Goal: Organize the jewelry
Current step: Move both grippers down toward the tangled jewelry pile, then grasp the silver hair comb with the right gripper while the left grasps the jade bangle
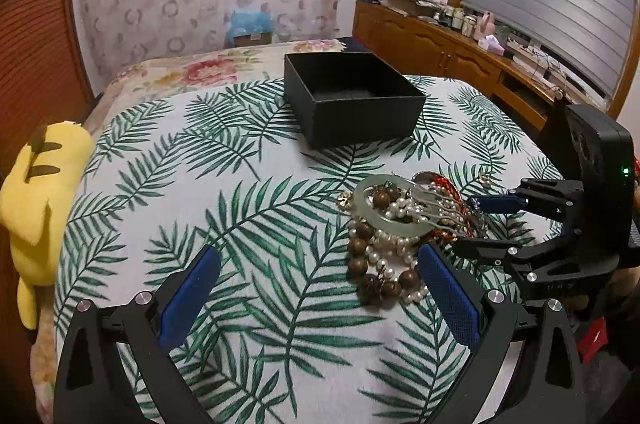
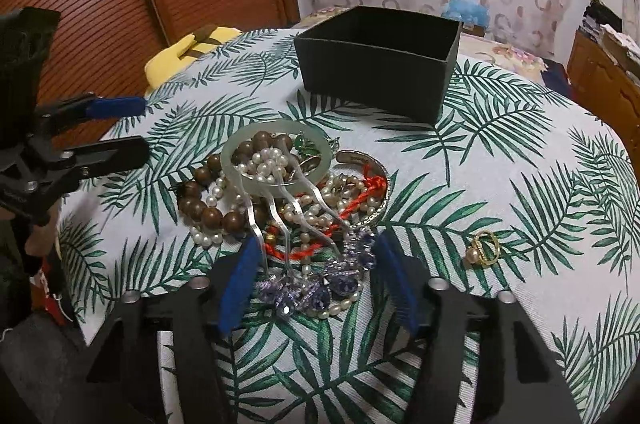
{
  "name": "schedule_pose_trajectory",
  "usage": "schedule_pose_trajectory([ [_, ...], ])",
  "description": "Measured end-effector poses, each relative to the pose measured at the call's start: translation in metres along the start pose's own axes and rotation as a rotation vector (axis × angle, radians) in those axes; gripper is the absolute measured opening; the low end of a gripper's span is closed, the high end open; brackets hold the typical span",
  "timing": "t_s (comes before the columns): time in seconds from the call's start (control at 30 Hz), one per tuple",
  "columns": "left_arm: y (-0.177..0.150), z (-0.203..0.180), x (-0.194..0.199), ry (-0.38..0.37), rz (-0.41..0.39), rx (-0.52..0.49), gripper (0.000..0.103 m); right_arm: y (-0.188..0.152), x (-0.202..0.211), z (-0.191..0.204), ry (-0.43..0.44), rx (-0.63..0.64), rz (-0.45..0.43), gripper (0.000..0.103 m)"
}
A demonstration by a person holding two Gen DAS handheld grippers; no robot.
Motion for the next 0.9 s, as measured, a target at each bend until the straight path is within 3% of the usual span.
schedule_pose_trajectory([
  [0.2,0.008,-0.008,-0.01,-0.027,0.003,-0.005,0.093,-0.001,0.02,-0.002,-0.004,0.009,-0.042,0.06],
  [0.43,0.019,-0.021,-0.027,-0.082,0.03,-0.006,0.069,-0.003,0.037,-0.009,-0.036,0.015,-0.07,0.06],
  [0.67,0.026,-0.026,-0.048,-0.118,0.071,0.026,0.034,-0.001,0.04,-0.012,-0.036,0.01,-0.092,0.059],
  [0.83,0.028,-0.025,-0.053,-0.134,0.074,0.04,0.027,0.002,0.046,-0.012,-0.03,0.013,-0.114,0.059],
  [0.9,0.03,-0.026,-0.052,-0.144,0.072,0.038,0.013,0.004,0.051,-0.012,-0.034,0.014,-0.128,0.059],
])
Point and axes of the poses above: each gripper's, at about its wrist camera, not at the fingertips, and x roughly against the way its jaws point, z to its left, y to its top, the point moved 2 cm from there along -x, roughly the way its jaws point, and after that the axes turned 9 degrees about y, right-handed, at the moved point
